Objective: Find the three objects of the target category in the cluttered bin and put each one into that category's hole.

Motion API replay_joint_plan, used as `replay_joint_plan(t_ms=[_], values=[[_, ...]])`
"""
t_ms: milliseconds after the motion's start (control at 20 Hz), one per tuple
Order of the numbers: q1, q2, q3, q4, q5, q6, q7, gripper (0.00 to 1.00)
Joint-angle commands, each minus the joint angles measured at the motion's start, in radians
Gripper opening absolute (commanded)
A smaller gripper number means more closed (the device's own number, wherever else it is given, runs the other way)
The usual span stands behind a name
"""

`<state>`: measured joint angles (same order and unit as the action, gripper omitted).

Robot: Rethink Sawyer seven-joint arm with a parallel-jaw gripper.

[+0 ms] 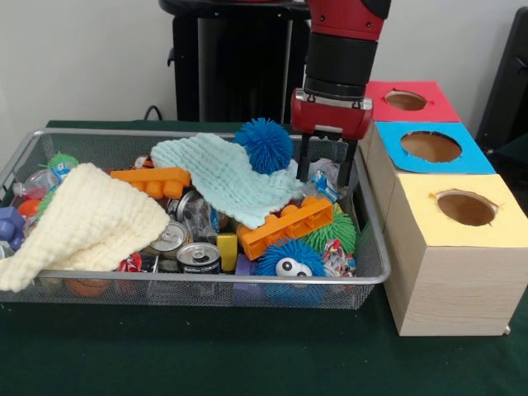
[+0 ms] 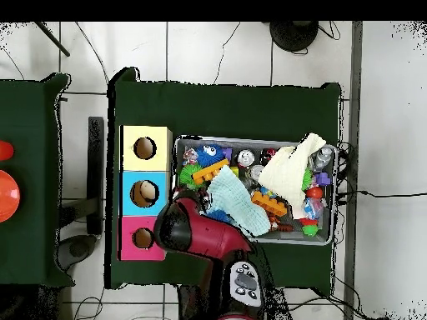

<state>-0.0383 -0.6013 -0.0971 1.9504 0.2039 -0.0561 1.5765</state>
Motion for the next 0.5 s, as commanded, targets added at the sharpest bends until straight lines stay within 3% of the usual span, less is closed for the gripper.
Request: replay_joint_plan(t_ms=[50,500], values=[[0.047,0.052,0.001,0.004,-0.017,-0.099,0.205,1.0],[0.022,0.086,0.04,0.007,-0.03,-0.147,0.218,1.0]])
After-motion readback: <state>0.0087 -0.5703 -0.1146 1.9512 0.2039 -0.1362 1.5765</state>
